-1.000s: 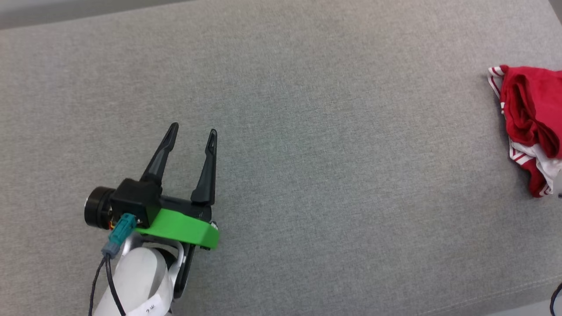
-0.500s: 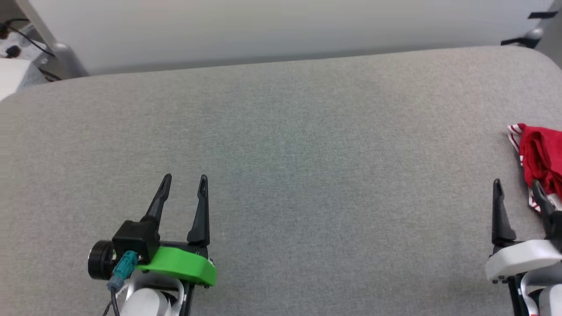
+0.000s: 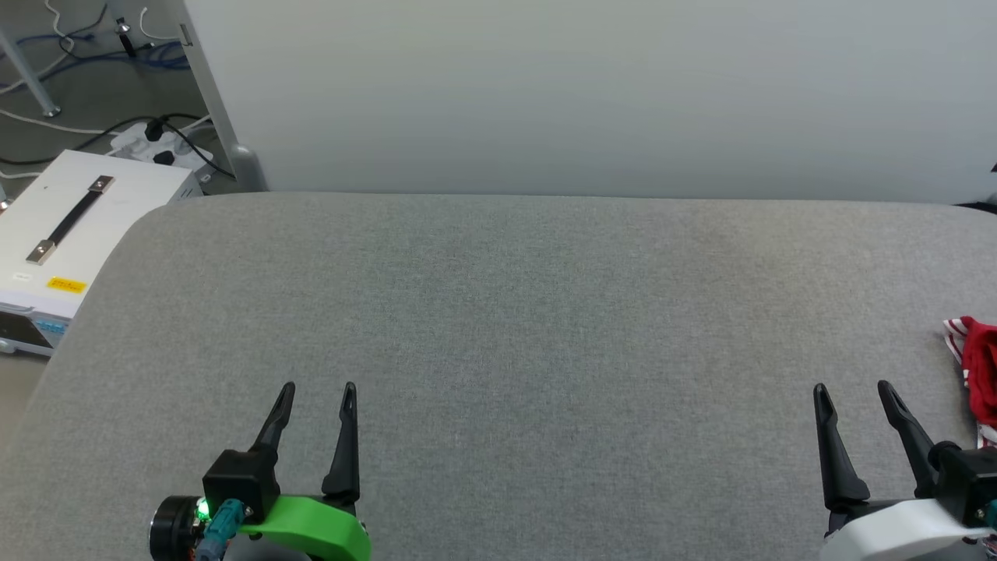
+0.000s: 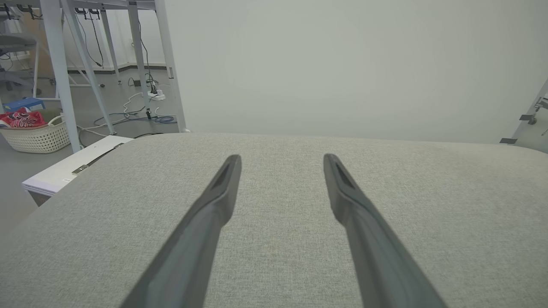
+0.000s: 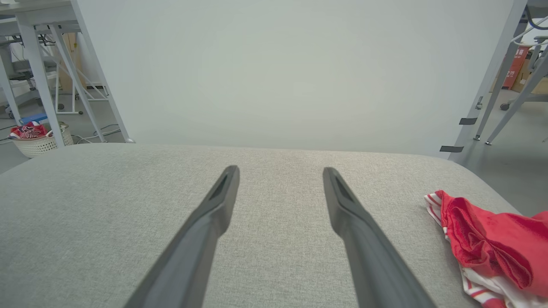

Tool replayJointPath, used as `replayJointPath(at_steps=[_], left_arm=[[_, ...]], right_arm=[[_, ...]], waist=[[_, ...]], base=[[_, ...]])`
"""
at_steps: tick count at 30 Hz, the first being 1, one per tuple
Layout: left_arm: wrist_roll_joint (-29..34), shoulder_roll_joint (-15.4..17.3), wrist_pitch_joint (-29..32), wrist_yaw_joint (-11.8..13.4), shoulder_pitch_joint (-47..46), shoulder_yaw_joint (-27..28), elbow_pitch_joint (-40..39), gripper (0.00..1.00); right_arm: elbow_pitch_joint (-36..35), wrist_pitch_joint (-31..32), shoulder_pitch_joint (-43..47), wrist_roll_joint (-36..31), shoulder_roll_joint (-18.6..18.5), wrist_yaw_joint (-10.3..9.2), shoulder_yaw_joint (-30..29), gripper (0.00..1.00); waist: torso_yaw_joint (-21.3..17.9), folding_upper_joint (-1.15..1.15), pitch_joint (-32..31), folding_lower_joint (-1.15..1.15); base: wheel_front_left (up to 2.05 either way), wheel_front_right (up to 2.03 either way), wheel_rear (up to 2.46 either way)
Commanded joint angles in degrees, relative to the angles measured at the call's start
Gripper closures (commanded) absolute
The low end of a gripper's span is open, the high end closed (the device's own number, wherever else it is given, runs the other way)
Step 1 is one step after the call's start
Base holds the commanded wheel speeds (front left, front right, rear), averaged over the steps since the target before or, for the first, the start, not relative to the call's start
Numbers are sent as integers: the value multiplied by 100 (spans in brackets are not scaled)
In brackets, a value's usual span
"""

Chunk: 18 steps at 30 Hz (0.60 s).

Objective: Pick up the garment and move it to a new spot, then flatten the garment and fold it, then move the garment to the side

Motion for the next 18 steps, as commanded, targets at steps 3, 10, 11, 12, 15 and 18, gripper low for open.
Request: replayJointPath(at_steps=[3, 10, 11, 12, 15, 18], left_arm=[[85, 27, -33, -45, 161, 4, 25, 0], [104, 35, -33, -96, 208, -25, 104, 0], [105, 37, -33, -102, 204, -26, 113, 0], [104, 37, -33, -106, 199, -28, 118, 0], [96, 40, -33, -127, 173, -32, 144, 0], [83, 38, -33, -139, 155, -30, 165, 0]], right_arm=[[-156, 116, 242, 58, 48, -5, 7, 0], [-320, 230, 447, 52, 79, -5, 15, 0], [-334, 235, 455, 47, 81, -5, 17, 0], [-340, 243, 458, 41, 82, -5, 18, 0], [-348, 245, 447, 51, 84, -5, 29, 0], [-344, 230, 434, 80, 85, -5, 42, 0]], waist=[[6, 0, -170, 1], [-25, 0, -229, 1], [-27, 0, -228, 1], [-28, 0, -224, 1], [-30, 0, -212, 1], [-29, 0, -208, 1]], base=[[0, 0, 0], [0, 0, 0], [0, 0, 0], [0, 0, 0], [0, 0, 0], [0, 0, 0]])
